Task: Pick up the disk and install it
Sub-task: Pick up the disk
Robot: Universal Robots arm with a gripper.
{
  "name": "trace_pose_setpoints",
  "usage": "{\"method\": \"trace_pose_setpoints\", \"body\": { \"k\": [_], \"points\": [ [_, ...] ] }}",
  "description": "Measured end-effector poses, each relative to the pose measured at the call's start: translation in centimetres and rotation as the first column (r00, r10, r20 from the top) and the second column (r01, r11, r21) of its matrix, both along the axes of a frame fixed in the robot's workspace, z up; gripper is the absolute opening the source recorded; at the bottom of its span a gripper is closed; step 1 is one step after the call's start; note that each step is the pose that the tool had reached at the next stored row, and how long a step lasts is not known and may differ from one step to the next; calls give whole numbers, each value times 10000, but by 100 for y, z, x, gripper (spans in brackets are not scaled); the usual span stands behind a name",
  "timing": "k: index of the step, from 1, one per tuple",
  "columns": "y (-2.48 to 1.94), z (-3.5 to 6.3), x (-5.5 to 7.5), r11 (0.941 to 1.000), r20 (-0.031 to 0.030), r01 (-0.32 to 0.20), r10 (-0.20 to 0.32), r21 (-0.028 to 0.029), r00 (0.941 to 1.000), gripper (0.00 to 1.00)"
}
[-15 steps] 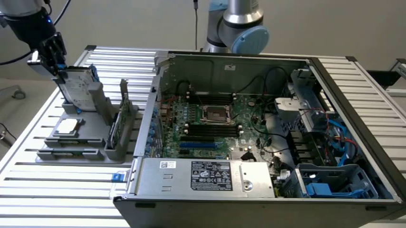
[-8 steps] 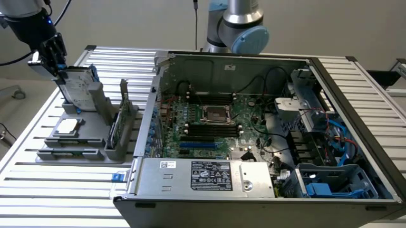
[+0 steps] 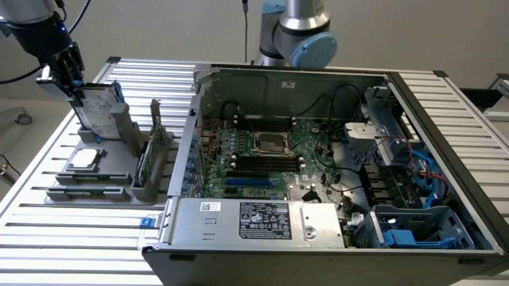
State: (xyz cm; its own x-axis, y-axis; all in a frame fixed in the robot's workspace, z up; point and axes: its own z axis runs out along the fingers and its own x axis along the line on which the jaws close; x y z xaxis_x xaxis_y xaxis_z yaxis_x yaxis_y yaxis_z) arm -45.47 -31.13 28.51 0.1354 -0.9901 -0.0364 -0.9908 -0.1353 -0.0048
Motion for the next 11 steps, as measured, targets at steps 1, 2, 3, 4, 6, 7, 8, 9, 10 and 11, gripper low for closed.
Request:
{"method": "trace_pose_setpoints", "body": {
  "k": [1,2,3,4,6,7,8,9,10,11],
  "points": [
    [2,-1,0,10000,0,1,-1,0,10000,48],
    [4,-3,-1,10000,1,3,-3,1,10000,48],
    [8,-4,-1,10000,2,10,-10,2,10000,48],
    [10,-5,-1,10000,1,25,-25,2,10000,48],
    [17,-6,0,10000,1,75,-75,3,10000,48],
    [19,-7,0,9999,1,111,-111,3,9999,48],
    [20,-7,-1,9999,-1,147,-147,2,9999,48],
    [21,-8,-1,9998,-1,179,-179,2,9998,48],
    [22,-10,-2,9998,-1,209,-209,2,9998,48],
    [22,-11,-2,9997,-1,237,-237,2,9997,48]
  ]
}}
